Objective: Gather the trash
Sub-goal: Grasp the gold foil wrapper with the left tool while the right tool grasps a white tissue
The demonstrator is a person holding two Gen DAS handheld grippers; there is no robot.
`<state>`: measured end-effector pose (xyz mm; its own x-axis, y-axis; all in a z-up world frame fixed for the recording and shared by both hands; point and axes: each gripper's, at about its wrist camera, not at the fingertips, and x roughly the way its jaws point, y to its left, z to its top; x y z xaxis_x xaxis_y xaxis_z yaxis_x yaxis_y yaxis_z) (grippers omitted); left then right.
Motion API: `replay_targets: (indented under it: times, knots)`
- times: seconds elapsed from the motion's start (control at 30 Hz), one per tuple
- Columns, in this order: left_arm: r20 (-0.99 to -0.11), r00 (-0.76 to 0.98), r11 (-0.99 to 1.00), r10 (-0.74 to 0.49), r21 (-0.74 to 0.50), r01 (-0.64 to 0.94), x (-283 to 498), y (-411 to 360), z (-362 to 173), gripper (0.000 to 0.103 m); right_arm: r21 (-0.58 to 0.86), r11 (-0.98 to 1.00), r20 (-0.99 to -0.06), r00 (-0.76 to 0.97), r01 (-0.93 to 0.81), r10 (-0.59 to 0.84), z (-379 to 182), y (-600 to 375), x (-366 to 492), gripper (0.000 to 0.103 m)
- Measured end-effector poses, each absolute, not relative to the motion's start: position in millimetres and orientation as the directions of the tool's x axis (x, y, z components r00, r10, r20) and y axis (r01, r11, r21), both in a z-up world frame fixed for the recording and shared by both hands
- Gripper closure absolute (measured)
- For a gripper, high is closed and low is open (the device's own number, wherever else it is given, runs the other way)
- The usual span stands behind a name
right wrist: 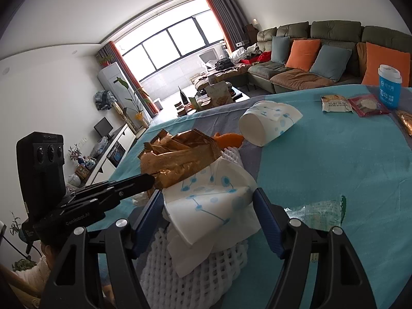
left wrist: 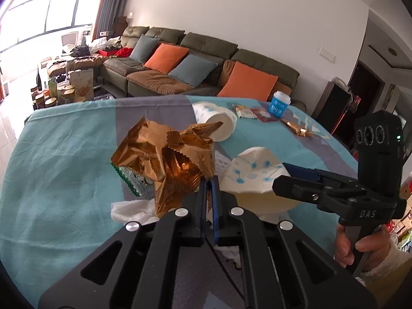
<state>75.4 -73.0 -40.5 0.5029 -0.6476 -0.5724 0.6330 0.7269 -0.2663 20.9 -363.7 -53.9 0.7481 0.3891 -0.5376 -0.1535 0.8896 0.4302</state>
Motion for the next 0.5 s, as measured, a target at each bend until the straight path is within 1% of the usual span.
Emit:
replay_targets:
  times: [0.1, 0.27, 0.5]
  knots:
    - [-0.545, 0.520, 0.722, -0.658, -0.260, 0.641, 69.3, -67.8, -28.8, 0.102, 0.431, 0.889, -0.527, 0.756, -0.157, 0.389, -47.3, -363.4, 19.0, 0.034]
    - [-0.505, 0.545, 0.720, -0.670, -0.262, 0.642, 56.7, -51.5, -11.8, 0.102, 0.431, 0.885, -0.511, 0.761, -0.176, 0.400, -35.4, -358.1, 18.2, 0.035]
    - [-0.472, 0.582, 0.738, -0.662, -0.278, 0.615, 41.3, -17.2, 1.3, 0.102, 0.433, 0.875, -0.494, 0.755, -0.215, 0.430, -25.1, -340.4, 16.6, 0.035]
